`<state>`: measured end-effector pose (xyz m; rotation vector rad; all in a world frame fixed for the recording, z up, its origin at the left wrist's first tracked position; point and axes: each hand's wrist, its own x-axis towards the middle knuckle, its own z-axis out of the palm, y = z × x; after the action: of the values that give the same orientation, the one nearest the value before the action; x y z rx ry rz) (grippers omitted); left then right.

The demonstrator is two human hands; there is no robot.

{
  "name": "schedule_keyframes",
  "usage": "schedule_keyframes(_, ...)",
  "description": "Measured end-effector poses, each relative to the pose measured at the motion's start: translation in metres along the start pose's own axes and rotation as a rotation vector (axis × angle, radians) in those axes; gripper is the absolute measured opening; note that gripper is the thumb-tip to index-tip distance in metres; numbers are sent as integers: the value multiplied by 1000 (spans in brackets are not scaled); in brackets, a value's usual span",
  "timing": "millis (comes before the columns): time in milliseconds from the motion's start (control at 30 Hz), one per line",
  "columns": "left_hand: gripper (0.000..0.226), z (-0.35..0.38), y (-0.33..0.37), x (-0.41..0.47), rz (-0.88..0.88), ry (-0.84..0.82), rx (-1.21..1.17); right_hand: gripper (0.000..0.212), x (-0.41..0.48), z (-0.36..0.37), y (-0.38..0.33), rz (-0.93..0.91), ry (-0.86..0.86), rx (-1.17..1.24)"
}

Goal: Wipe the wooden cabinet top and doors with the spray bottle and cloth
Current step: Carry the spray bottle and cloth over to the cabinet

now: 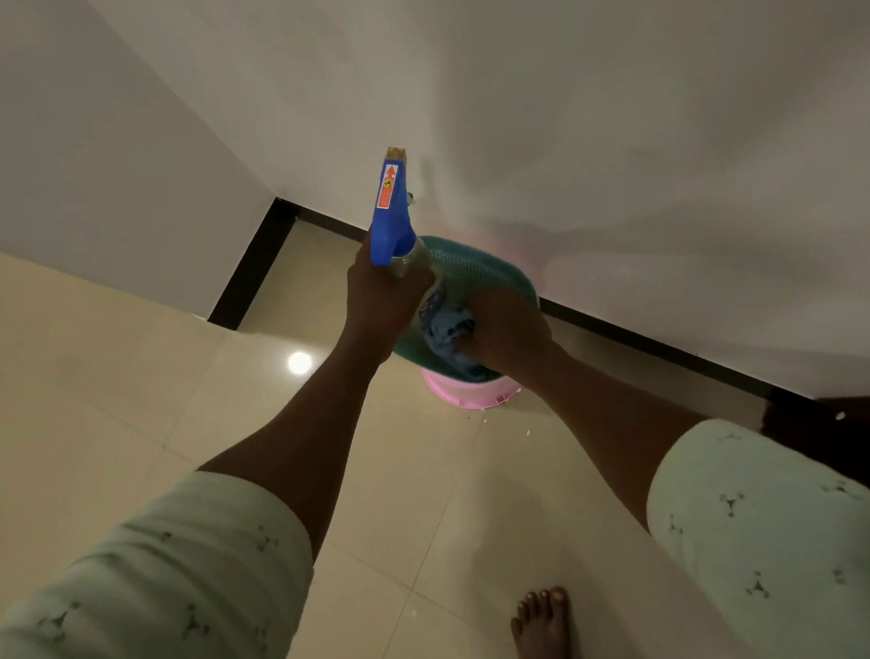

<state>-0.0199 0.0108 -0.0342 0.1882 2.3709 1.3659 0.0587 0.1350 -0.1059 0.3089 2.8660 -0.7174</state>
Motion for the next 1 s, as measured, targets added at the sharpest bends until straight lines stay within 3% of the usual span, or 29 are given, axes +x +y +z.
schedule_keyframes(100,39,-3,11,0,19,56,-2,27,-6,-28,2,82,199,370)
schedule_keyframes(167,35,-2,33,-3,92,79,36,26,-16,-62,2,280,204,686)
schedule_keyframes(267,40,1,72,-7,199,105,93,29,-27,-101,12,548,131,1426)
schedule_keyframes(367,58,8,117,-18,331,126,141,38,-44,-134,29,439,-27,1873)
schedule_keyframes(467,62,23,160,-36,485,131,174,56,-72,-182,41,125,-301,2203)
schedule_keyframes(533,59,37,181,-52,523,143,171,72,-95,-210,50,19,-454,2225)
schedule_keyframes(600,56,54,197,-76,519,145,159,78,-123,-230,65,17,-413,2111)
schedule_keyframes(667,51,72,206,-102,508,135,137,52,-154,-244,79,172,-204,2085)
schedule_keyframes(733,47,92,212,-133,520,127,111,35,-189,-253,97,205,-62,2156)
schedule_keyframes(800,46,111,214,-164,514,101,96,37,-227,-258,106,268,-54,2179)
schedule_keyframes(900,44,134,210,-203,497,61,119,51,-275,-252,115,367,-83,2006)
schedule_keyframes(1000,40,166,208,-253,492,3,148,29,-330,-254,126,356,-106,1900)
